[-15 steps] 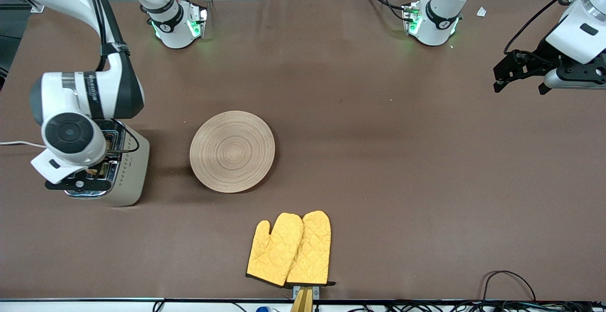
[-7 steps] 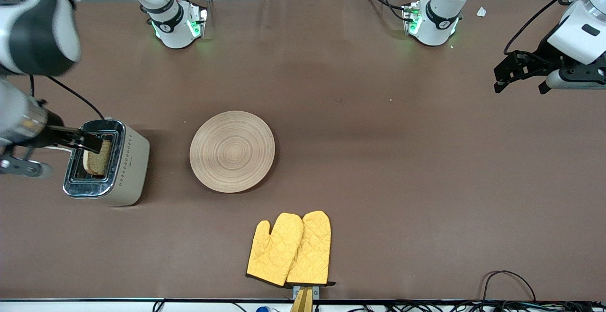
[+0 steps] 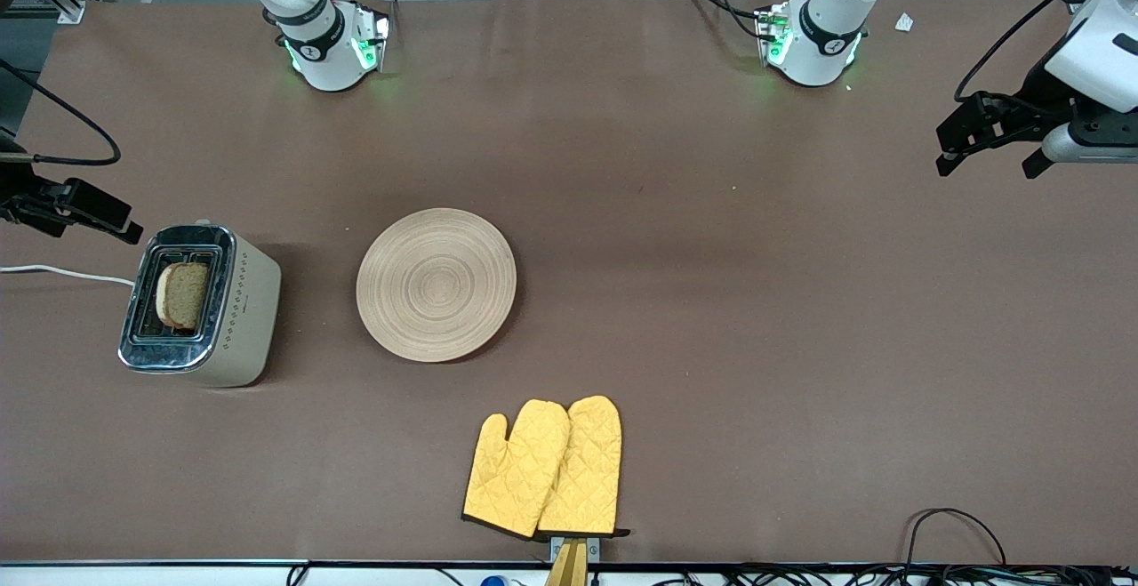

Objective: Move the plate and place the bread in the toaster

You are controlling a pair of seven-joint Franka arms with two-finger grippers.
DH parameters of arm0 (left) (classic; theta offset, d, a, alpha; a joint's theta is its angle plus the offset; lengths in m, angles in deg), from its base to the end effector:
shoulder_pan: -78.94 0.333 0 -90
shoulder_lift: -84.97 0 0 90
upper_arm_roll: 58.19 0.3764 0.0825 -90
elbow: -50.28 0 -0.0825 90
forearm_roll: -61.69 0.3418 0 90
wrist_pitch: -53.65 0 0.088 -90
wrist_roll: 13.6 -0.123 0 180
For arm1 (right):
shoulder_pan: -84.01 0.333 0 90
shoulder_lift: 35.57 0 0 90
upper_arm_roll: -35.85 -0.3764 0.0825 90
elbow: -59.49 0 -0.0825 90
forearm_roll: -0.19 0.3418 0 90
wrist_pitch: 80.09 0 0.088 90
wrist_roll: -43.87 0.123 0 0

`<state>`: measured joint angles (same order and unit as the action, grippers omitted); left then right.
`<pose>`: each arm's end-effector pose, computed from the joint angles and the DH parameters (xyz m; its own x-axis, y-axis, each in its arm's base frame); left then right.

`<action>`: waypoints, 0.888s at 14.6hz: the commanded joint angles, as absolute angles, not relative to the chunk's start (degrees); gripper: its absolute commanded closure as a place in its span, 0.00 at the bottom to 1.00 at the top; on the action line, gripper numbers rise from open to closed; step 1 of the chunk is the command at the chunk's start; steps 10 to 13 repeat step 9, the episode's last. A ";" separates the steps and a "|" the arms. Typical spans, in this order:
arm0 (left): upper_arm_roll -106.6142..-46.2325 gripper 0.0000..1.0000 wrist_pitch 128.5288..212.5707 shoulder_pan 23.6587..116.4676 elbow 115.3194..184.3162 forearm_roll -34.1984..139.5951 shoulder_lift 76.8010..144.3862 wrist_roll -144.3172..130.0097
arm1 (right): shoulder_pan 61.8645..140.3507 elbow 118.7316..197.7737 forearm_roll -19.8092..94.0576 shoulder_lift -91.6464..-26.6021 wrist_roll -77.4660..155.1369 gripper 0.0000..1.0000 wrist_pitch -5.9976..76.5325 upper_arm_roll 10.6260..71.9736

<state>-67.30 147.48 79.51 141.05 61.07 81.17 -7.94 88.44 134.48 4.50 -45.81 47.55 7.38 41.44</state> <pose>0.4905 -0.0787 0.7024 0.9918 -0.0494 0.1180 -0.0512 -0.9986 0.0120 0.5745 0.0048 0.6805 0.9962 -0.0787 0.0362 -0.0765 -0.9953 -0.0601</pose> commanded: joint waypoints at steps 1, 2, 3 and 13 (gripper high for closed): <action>-67.50 0.00 146.55 79.64 139.31 61.95 81.98 -8.42 | 87.61 135.70 5.29 -45.50 44.48 0.00 7.98 41.04; -67.50 0.00 146.46 79.64 139.31 62.30 82.07 -8.42 | 87.61 135.70 5.20 -45.50 44.31 0.00 7.98 41.04; -67.50 0.00 146.55 79.64 139.23 62.74 82.07 -8.42 | 87.61 135.70 5.20 -45.59 44.22 0.00 7.98 41.04; -67.59 0.00 146.46 79.55 139.23 63.54 82.07 -8.33 | 87.52 135.78 3.89 -45.59 44.04 0.00 7.80 41.12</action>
